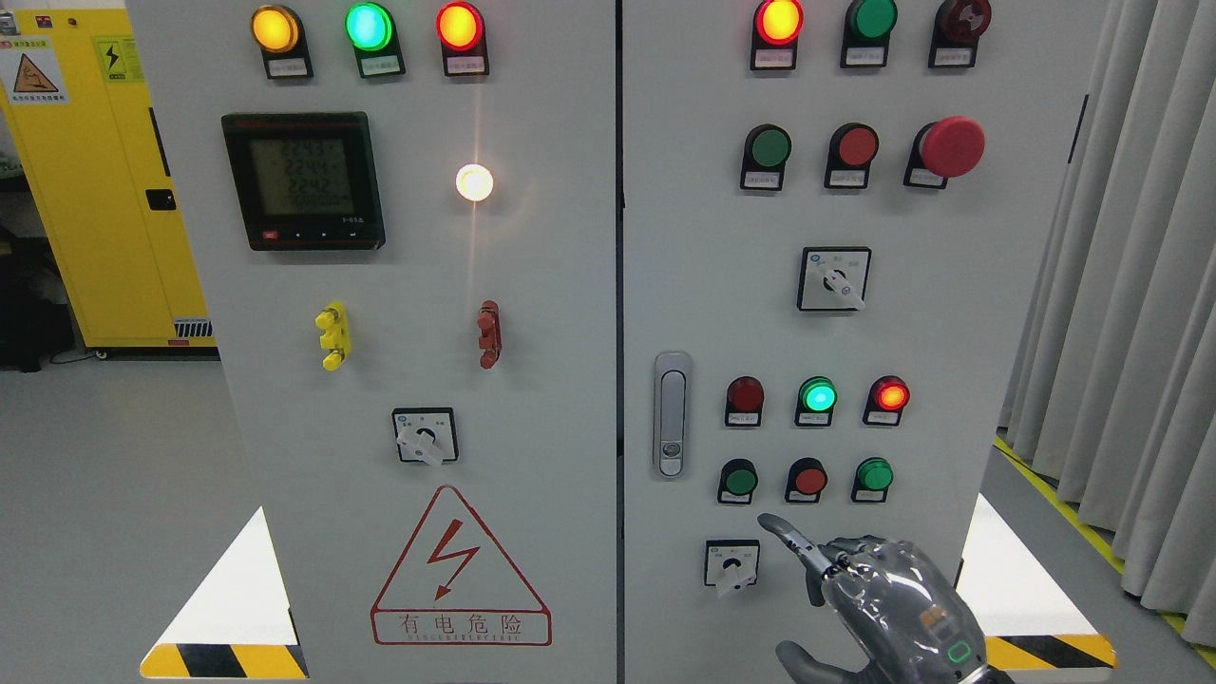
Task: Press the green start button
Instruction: 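Raise the right hand toward the green button in the lowest button row, then push the green button inward with the right hand's extended finger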
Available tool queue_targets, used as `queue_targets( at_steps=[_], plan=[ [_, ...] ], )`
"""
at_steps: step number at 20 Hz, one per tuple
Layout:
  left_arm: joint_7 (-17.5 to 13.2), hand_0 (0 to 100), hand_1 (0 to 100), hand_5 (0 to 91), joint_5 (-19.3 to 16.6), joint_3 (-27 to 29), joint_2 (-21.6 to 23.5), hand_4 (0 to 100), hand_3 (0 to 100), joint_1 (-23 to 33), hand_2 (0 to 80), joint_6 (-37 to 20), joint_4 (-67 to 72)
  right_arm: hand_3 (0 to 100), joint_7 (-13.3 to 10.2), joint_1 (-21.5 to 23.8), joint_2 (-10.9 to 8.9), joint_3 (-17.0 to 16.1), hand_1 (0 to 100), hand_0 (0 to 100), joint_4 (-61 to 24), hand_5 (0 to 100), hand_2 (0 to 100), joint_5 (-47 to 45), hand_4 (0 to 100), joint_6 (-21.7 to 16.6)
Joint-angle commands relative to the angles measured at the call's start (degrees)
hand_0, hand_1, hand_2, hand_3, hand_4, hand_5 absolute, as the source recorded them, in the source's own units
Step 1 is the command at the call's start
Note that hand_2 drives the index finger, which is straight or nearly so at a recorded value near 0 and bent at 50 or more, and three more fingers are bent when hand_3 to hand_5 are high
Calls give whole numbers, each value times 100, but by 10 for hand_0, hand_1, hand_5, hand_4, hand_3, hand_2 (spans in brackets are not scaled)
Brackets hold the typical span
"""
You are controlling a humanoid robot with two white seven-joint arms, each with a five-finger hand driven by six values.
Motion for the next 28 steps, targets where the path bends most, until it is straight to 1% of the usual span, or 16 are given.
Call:
queue_targets(
  at_steps=[1,11,16,19,28],
  plan=[
    [-5,120,556,0,0,-2,-6,0,0,-141,0,0,-158,716,-1,-216,3,347,718,234,231,691,0,71,713,144],
    [-5,120,556,0,0,-2,-6,0,0,-141,0,0,-158,699,-19,-393,3,347,720,233,644,687,0,71,707,189],
    [-5,120,556,0,0,-2,-6,0,0,-132,0,0,-158,698,-19,-489,3,330,720,233,662,685,0,62,707,206],
    [-5,120,556,0,0,-2,-6,0,0,-132,0,0,-158,693,-19,-516,3,347,720,233,644,683,0,44,707,329],
    [-5,120,556,0,0,-2,-6,0,0,-132,0,0,-158,689,-1,-524,3,277,720,238,723,682,0,36,707,338]
  ],
)
